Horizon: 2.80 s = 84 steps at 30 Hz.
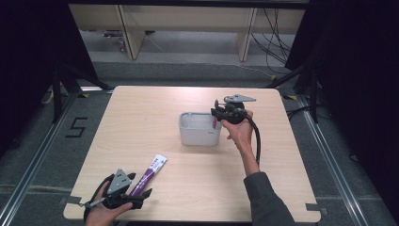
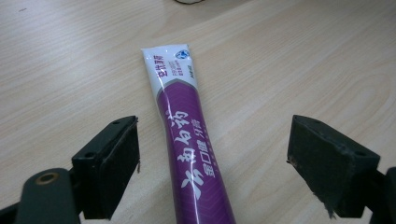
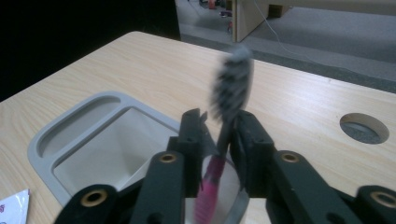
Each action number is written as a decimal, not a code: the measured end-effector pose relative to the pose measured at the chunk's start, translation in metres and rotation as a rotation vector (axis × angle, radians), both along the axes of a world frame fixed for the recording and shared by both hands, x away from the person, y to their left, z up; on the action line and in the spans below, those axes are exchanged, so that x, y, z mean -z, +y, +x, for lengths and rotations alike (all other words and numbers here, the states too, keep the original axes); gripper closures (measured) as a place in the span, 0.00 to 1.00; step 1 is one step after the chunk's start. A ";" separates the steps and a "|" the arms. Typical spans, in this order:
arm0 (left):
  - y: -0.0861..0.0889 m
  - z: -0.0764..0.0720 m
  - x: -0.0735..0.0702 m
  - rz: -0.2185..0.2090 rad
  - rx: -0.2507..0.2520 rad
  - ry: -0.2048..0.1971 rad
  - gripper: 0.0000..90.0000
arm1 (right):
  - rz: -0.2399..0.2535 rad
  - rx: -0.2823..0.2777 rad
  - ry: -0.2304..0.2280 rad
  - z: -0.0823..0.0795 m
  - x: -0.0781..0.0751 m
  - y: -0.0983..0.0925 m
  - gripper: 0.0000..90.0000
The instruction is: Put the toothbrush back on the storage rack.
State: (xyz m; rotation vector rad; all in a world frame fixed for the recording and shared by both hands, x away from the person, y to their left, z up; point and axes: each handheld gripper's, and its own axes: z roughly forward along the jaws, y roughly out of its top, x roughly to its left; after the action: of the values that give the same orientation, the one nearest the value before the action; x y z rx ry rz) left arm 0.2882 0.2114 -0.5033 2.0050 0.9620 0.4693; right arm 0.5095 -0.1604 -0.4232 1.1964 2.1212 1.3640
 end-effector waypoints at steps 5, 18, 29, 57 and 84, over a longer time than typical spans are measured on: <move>0.000 0.000 0.000 0.000 -0.003 0.002 0.18 | 0.002 -0.004 -0.029 -0.004 -0.002 -0.007 0.61; 0.000 0.000 0.000 0.007 0.000 0.002 0.18 | -0.007 -0.010 -0.028 -0.038 -0.009 -0.025 0.47; 0.000 0.000 0.000 0.006 -0.004 0.004 0.18 | -0.007 -0.031 -0.036 -0.059 -0.009 -0.035 0.47; 0.000 0.000 0.000 0.005 -0.002 0.001 0.18 | -0.057 -0.043 0.016 -0.092 0.007 -0.045 0.37; -0.002 0.000 0.001 -0.008 -0.014 -0.001 0.18 | -0.084 -0.074 0.054 -0.126 0.029 -0.046 0.34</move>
State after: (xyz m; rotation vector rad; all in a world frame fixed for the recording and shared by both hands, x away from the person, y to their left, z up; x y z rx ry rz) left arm 0.2878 0.2098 -0.5038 1.9919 0.9761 0.4732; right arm 0.3836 -0.2065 -0.4527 1.1445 2.2572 1.2727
